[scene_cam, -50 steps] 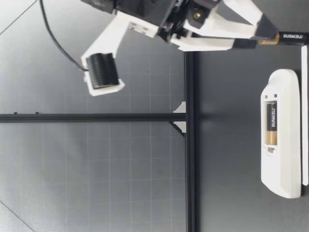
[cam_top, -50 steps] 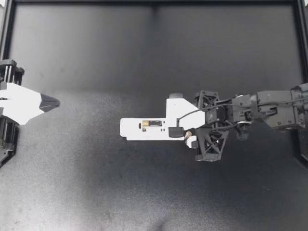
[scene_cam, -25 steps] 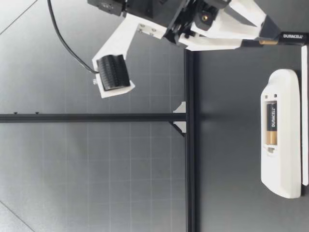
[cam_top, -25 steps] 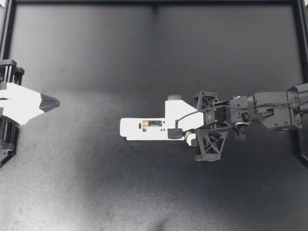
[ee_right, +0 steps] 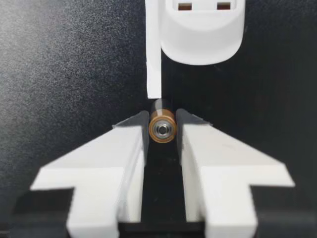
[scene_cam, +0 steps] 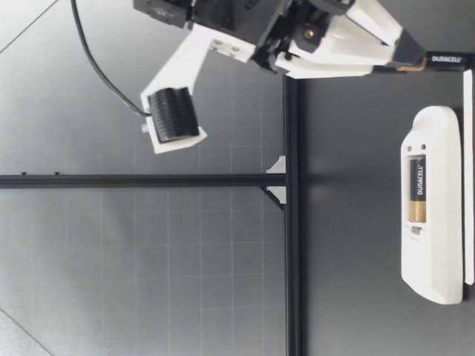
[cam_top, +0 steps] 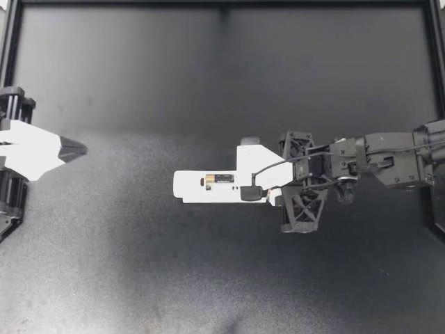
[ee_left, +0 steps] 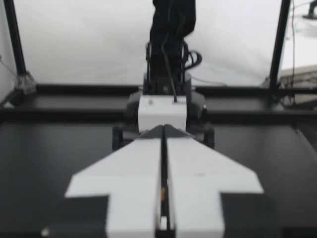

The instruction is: Place the battery into the slot of the remote controller.

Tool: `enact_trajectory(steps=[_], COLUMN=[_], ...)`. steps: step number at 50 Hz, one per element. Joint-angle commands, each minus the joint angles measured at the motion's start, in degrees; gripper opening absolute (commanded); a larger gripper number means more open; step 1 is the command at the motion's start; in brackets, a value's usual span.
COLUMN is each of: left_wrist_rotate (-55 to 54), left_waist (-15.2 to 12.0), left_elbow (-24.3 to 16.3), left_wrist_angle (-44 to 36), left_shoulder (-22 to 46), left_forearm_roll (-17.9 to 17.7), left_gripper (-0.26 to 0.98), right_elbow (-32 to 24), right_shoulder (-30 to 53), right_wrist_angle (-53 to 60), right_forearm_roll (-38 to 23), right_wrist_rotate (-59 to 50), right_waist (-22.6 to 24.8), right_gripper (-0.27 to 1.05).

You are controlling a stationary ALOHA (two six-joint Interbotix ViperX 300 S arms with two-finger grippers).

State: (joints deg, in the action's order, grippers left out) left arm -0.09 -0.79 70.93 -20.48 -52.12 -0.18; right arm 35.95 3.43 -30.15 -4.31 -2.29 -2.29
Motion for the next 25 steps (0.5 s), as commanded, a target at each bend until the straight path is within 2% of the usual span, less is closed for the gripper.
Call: enact_trajectory(steps=[1, 10, 16, 25], left_wrist_rotate=[-0.1, -0.2, -0.2, -0.1], left_waist=[-0.1, -1.2, -2.1, -2.6], left_elbow=[-1.1, -5.1, -8.9, -12.8], left_wrist_angle=[0.4, 8.4, 14.0, 17.3], left_shoulder=[3.1, 13.4, 20.7, 29.4], left_forearm_roll=[-0.3, -1.1, -1.2, -1.2], left_gripper=[-0.17, -0.17, -0.17, -0.17], right_elbow=[-1.0, 2.6, 7.4, 13.5], right_shoulder=[-4.2, -8.4, -9.5, -8.4], right_wrist_angle=[0.7, 11.2, 25.2, 44.4], right_forearm_roll=[0.1, 0.1, 0.2, 0.2], right_wrist_rotate=[-0.1, -0.4, -0.6, -0.4], right_waist=[-0.4, -0.4, -0.4, -1.1], right_gripper=[0.08, 0.08, 0.08, 0.08])
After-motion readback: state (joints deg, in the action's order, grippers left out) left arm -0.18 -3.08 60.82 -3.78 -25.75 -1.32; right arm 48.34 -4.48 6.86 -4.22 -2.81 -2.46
